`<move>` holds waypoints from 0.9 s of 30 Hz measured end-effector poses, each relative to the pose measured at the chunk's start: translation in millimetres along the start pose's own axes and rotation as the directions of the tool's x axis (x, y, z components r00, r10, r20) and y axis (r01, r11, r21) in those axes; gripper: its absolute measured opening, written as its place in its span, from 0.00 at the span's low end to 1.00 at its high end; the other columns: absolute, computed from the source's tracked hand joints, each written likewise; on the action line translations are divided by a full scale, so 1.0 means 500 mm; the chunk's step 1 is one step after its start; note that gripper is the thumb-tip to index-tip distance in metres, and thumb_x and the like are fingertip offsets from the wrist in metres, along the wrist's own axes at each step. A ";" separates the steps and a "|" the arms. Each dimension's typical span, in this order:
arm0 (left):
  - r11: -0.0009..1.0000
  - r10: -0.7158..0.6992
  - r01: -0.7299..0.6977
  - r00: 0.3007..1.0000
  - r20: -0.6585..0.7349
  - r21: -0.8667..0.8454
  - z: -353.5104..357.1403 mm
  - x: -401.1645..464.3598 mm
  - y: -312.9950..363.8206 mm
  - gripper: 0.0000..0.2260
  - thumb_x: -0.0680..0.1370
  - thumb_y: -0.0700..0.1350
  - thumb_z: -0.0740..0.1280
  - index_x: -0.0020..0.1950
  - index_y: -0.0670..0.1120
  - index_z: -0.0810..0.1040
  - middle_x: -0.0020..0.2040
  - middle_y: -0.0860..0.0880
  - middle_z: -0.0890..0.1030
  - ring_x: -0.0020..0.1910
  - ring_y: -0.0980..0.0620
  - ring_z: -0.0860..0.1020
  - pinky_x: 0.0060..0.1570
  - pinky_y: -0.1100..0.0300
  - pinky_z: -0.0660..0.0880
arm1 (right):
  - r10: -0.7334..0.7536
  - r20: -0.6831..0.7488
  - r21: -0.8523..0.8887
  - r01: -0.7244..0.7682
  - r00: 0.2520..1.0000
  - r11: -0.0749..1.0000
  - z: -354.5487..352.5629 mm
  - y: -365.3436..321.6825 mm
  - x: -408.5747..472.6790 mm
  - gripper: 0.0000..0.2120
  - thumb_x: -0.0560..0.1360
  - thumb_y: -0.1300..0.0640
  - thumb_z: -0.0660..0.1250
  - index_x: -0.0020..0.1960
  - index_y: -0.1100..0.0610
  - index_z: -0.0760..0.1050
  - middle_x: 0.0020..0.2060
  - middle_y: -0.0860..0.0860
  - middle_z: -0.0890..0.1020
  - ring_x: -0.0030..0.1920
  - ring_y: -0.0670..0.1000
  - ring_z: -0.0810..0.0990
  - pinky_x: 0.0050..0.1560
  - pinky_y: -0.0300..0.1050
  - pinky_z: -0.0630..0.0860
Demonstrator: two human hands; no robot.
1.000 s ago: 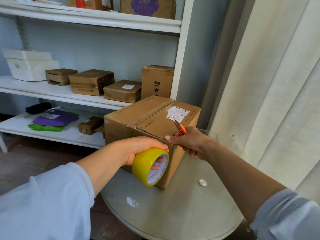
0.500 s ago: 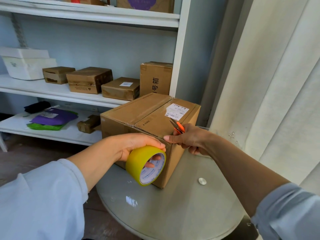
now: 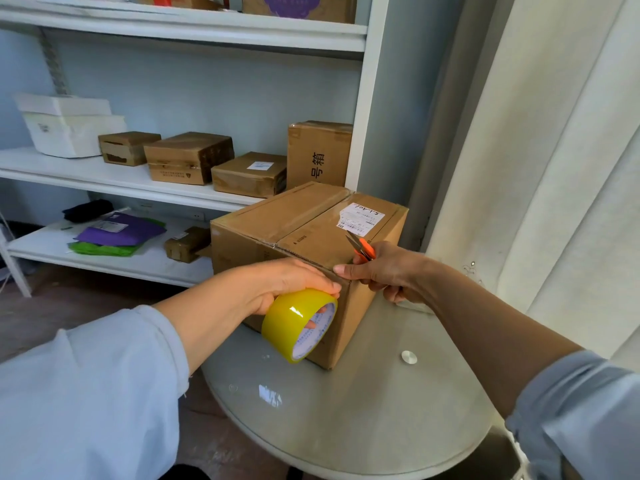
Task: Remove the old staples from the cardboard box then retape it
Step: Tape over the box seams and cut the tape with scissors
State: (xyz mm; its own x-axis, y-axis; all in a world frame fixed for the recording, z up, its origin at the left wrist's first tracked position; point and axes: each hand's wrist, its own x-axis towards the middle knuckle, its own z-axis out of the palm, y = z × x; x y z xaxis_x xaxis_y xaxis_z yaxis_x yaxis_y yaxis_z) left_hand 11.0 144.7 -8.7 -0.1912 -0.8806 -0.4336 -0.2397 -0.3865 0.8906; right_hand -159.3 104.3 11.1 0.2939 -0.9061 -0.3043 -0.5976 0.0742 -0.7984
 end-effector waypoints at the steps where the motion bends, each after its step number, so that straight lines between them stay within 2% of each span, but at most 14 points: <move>1: 1.000 -0.008 0.008 1.000 0.008 0.008 -0.003 0.000 0.000 0.03 0.74 0.42 0.72 0.43 0.43 0.80 0.39 0.41 0.79 0.41 0.48 0.79 0.32 0.54 0.80 | 0.003 0.006 -0.008 -0.003 1.000 1.000 0.000 0.000 0.000 0.17 0.70 0.49 0.75 0.37 0.54 0.67 0.26 0.49 0.67 0.25 0.46 0.62 0.22 0.37 0.58; 4: 1.000 -0.008 0.008 1.000 0.020 0.025 -0.010 0.004 0.001 0.03 0.73 0.42 0.72 0.42 0.43 0.80 0.39 0.41 0.79 0.41 0.48 0.79 0.34 0.54 0.80 | 0.008 0.017 -0.016 -0.008 1.000 1.000 -0.001 -0.004 0.003 0.17 0.70 0.49 0.75 0.38 0.55 0.68 0.27 0.50 0.68 0.26 0.46 0.62 0.23 0.37 0.59; 12: 1.000 0.027 -0.027 0.999 -0.030 -0.005 -0.002 0.012 -0.008 0.03 0.72 0.42 0.73 0.41 0.43 0.81 0.34 0.43 0.80 0.37 0.48 0.79 0.30 0.55 0.80 | -0.021 0.031 0.029 0.020 0.999 0.999 -0.004 0.005 0.002 0.16 0.71 0.50 0.73 0.37 0.55 0.67 0.27 0.49 0.67 0.25 0.45 0.61 0.22 0.35 0.57; 14: 0.999 0.029 -0.031 0.998 -0.051 -0.038 0.001 0.011 -0.012 0.03 0.72 0.42 0.73 0.41 0.43 0.81 0.33 0.44 0.80 0.36 0.49 0.79 0.30 0.56 0.80 | -0.028 0.113 0.086 0.018 0.993 0.996 -0.018 0.009 -0.012 0.14 0.72 0.49 0.72 0.40 0.55 0.69 0.29 0.49 0.69 0.26 0.44 0.61 0.23 0.34 0.57; 17: 0.997 0.009 -0.011 1.000 -0.023 -0.079 -0.001 0.012 -0.016 0.04 0.73 0.43 0.72 0.41 0.44 0.80 0.34 0.45 0.80 0.36 0.51 0.79 0.33 0.56 0.80 | 0.029 0.252 0.124 -0.062 0.967 0.990 -0.044 0.022 -0.040 0.19 0.67 0.42 0.72 0.43 0.56 0.72 0.32 0.49 0.71 0.27 0.43 0.62 0.24 0.33 0.56; 19: 0.994 -0.002 0.004 1.000 0.016 -0.109 -0.004 0.011 -0.018 0.04 0.74 0.44 0.71 0.41 0.45 0.79 0.33 0.45 0.79 0.36 0.52 0.78 0.35 0.56 0.80 | 0.079 0.318 0.120 -0.123 0.945 0.985 -0.052 0.034 -0.058 0.21 0.68 0.39 0.68 0.47 0.57 0.76 0.32 0.49 0.72 0.28 0.43 0.63 0.23 0.32 0.57; 23: 0.992 0.005 0.001 0.999 0.045 -0.130 -0.010 0.015 -0.023 0.04 0.73 0.44 0.72 0.42 0.45 0.80 0.34 0.45 0.80 0.36 0.52 0.79 0.37 0.55 0.81 | 0.140 0.413 0.157 -0.222 0.900 0.962 -0.053 0.055 -0.072 0.21 0.79 0.43 0.57 0.55 0.60 0.76 0.32 0.49 0.72 0.27 0.43 0.65 0.21 0.31 0.61; 27: 0.989 0.009 -0.001 0.998 0.057 -0.145 -0.012 0.019 -0.026 0.04 0.72 0.44 0.72 0.42 0.45 0.80 0.35 0.45 0.80 0.35 0.52 0.80 0.37 0.55 0.81 | 0.155 0.468 0.148 -0.250 0.870 0.957 -0.046 0.059 -0.071 0.21 0.78 0.44 0.58 0.56 0.60 0.77 0.32 0.49 0.72 0.27 0.43 0.66 0.21 0.31 0.61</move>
State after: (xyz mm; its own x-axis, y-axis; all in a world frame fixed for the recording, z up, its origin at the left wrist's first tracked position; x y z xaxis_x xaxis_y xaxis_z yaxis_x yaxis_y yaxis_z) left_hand 18.2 139.6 -23.5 -0.2468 -0.8671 -0.4326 -0.0991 -0.4215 0.9014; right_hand -204.6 129.2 10.1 0.5126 -0.5819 -0.6314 -0.5350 0.3587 -0.7649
